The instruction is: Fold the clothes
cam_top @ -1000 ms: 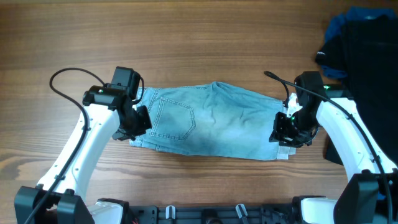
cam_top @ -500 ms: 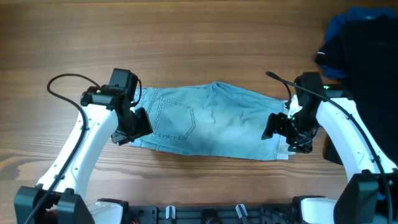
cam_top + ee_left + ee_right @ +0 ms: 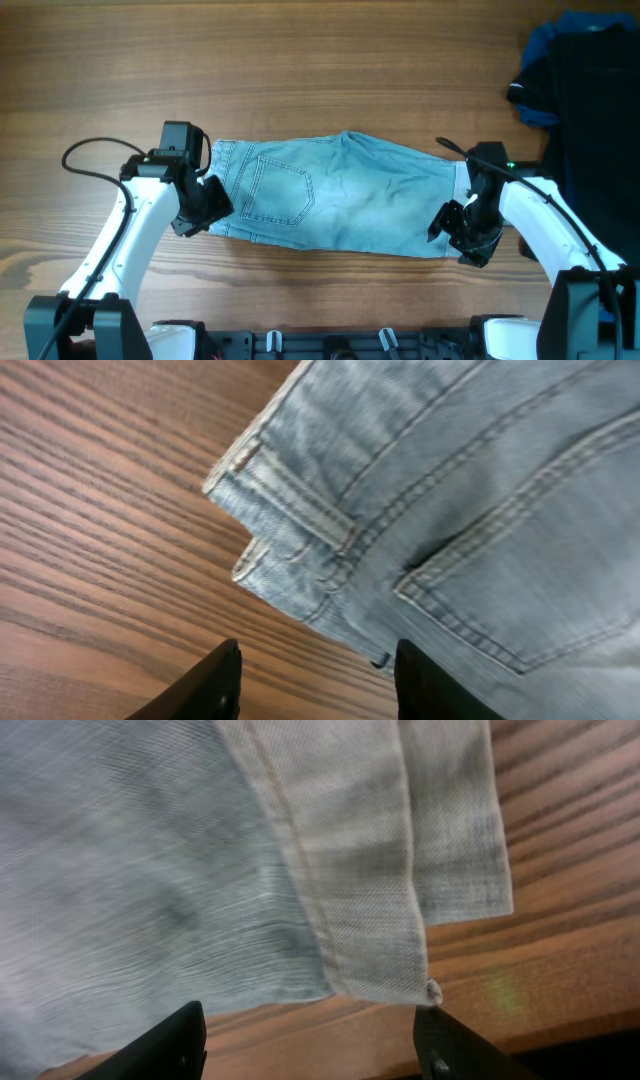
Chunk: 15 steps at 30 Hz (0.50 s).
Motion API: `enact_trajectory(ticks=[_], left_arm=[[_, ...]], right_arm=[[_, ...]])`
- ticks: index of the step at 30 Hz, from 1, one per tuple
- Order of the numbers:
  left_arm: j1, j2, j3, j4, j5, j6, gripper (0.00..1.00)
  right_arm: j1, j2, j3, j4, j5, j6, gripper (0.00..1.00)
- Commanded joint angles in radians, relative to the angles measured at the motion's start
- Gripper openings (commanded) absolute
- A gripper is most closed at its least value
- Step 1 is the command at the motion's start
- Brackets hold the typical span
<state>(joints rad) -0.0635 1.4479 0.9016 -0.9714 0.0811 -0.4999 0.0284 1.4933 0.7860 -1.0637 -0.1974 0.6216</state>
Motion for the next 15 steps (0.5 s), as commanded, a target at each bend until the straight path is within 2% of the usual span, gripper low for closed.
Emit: enact_trajectory(ticks=[1,6,10,13,15], left_arm=[[0.010,-0.011,-0.020,0.017,0.014,-0.018,0.52],[0.010,-0.011,-0.020,0.029,0.008,-0.018,0.54],[0.010,-0.011,-0.020,0.030,0.008,-0.018,0.55],[0.010,-0.011,-0.020,0.029,0.008,-0.018,0.56],[0.010,-0.011,-0.020,0.025,0.008,-0.018,0.56]], right_arm=[[0.005,-0.012,-0.037,0.033,0.022,0.037,0.67],[0.005,-0.012,-0.098,0.135,0.047,0.088,0.67],[0.005,-0.012,-0.098,0.135,0.079,0.089,0.65],[0.005,-0.012,-0.098,0.139,0.079,0.089,0.39],[0.005,-0.012,-0.098,0.137,0.079,0.088,0.14]])
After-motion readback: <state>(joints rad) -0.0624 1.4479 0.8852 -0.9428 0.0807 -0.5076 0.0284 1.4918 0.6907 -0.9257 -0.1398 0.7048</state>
